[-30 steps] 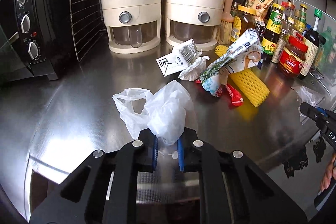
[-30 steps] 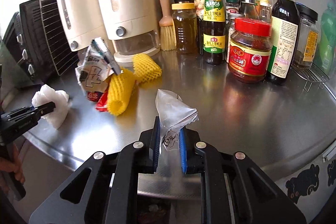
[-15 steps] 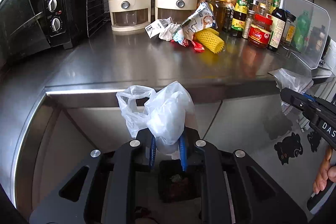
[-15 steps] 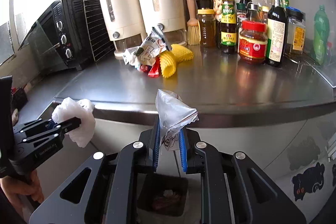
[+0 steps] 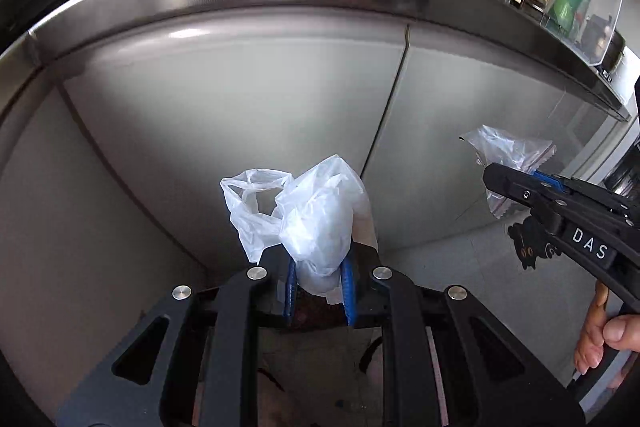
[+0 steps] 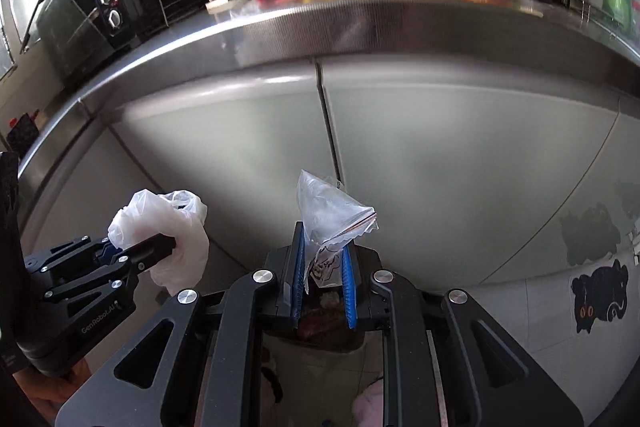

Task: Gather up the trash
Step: 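Lower both bags over the black bin and release them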

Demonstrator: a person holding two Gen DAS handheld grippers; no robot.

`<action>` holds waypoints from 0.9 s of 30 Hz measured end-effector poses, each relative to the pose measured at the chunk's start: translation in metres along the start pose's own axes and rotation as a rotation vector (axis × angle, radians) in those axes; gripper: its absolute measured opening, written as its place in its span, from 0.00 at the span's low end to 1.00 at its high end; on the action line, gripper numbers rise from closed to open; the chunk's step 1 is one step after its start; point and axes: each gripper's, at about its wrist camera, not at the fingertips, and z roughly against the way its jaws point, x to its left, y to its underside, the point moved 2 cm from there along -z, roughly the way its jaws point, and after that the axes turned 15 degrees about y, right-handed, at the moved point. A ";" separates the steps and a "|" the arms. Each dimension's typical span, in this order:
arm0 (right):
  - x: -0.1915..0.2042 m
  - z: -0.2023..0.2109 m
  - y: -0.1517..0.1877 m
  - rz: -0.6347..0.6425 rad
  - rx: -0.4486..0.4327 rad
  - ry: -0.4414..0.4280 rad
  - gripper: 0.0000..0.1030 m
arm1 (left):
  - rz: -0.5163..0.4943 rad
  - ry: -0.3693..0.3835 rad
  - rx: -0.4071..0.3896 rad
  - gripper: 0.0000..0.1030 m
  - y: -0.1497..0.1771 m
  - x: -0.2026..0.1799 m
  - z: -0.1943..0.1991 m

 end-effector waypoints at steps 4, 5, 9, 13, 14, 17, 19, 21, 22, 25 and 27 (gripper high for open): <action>0.003 -0.033 0.022 -0.011 0.081 -0.006 0.17 | 0.022 0.012 0.078 0.16 0.024 0.009 -0.036; 0.004 -0.041 0.027 -0.013 0.102 -0.009 0.17 | 0.029 0.015 0.094 0.16 0.029 0.012 -0.044; 0.010 -0.076 0.044 -0.021 0.197 -0.040 0.17 | 0.056 0.027 0.156 0.16 0.042 0.023 -0.075; 0.017 -0.110 0.056 -0.033 0.284 -0.057 0.17 | 0.063 0.033 0.199 0.16 0.049 0.030 -0.099; 0.018 -0.118 0.058 -0.039 0.301 -0.060 0.17 | 0.067 0.035 0.210 0.16 0.050 0.033 -0.105; 0.021 -0.138 0.063 -0.061 0.349 -0.076 0.17 | 0.083 0.041 0.241 0.17 0.054 0.040 -0.121; 0.023 -0.151 0.067 -0.069 0.375 -0.081 0.17 | 0.092 0.043 0.264 0.17 0.055 0.046 -0.133; 0.025 -0.164 0.069 -0.074 0.408 -0.079 0.19 | 0.096 0.043 0.283 0.19 0.058 0.050 -0.142; 0.026 -0.170 0.071 -0.075 0.424 -0.080 0.19 | 0.100 0.041 0.291 0.19 0.058 0.051 -0.147; 0.030 -0.184 0.072 -0.063 0.448 -0.073 0.20 | 0.116 0.034 0.315 0.20 0.060 0.057 -0.159; 0.032 -0.190 0.071 -0.059 0.458 -0.069 0.21 | 0.118 0.020 0.324 0.22 0.056 0.060 -0.166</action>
